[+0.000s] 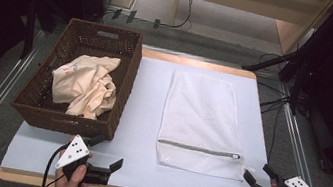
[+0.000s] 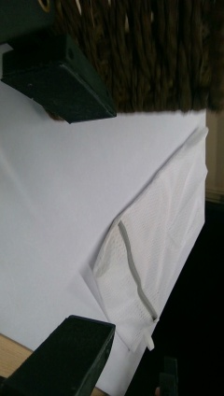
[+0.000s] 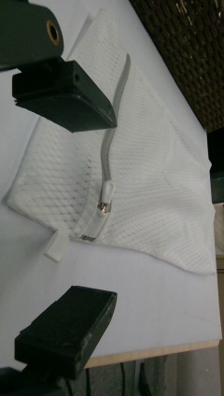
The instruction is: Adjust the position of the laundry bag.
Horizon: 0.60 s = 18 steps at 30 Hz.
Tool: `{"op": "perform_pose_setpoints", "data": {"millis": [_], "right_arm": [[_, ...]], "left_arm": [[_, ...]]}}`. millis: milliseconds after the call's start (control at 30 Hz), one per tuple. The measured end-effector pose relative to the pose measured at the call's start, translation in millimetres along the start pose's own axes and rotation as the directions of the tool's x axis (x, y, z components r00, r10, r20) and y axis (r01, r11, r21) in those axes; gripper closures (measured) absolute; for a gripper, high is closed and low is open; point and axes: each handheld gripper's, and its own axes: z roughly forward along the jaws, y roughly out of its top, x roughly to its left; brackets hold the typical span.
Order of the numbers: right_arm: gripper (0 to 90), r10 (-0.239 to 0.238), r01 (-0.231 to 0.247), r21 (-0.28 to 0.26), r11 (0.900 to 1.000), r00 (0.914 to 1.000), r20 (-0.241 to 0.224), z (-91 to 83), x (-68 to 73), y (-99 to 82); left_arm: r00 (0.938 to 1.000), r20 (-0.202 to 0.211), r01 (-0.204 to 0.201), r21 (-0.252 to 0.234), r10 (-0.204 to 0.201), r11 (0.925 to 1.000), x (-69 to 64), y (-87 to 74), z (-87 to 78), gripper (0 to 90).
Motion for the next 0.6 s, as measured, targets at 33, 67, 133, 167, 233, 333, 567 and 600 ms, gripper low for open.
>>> {"op": "perform_pose_setpoints", "data": {"millis": [33,67,133,167,233,333,567,600], "right_arm": [[14.5,-0.005,0.005,0.005,1.0,1.0,-0.003,2.5,0.5,0.2],[14.6,-0.006,0.006,0.012,0.9999,1.0,-0.008,4.6,0.9,-0.2],[14.6,-0.003,0.003,0.021,0.9998,0.9999,-0.012,6.2,1.2,-0.9],[14.6,-0.001,0.001,0.03,0.9995,0.9999,-0.017,8.3,1.0,-1.8],[15.5,0.001,-0.001,0.031,0.9995,1.0,-0.002,8.0,0.7,-0.3],[15.9,0.011,-0.011,0.021,0.9997,0.9999,-0.001,7.7,-0.3,1.8],[19.6,0.045,-0.046,0.021,0.9987,0.9987,0.025,19.8,-1.6,11.4],[20.1,0.048,-0.049,0.021,0.9986,0.9984,0.029,21.3,-1.5,12.9]], "left_arm": [[1.0,0.006,-0.007,0.004,0.007,1.0,-3.3,0.6,3.2,0.8],[1.0,0.006,-0.007,0.004,0.007,1.0,-3.3,0.6,3.2,0.9],[0.9996,0.028,-0.002,0.001,0.002,1.0,-9.7,2.3,10.7,0.9],[0.9994,0.035,-0.001,0.008,0.001,1.0,-13.0,3.3,15.0,1.0],[0.9979,0.065,-0.002,0.016,0.001,0.9999,-20.0,4.9,24.0,1.3],[0.9957,0.083,-0.042,0.035,0.039,0.9985,-31.1,9.1,38.7,1.2],[0.9983,0.057,0.006,0.118,-0.013,0.993,-41.8,23.3,80.6,1.3],[0.9981,0.062,-0.001,0.132,-0.007,0.9912,-41.4,26.4,88.9,1.3]]}}
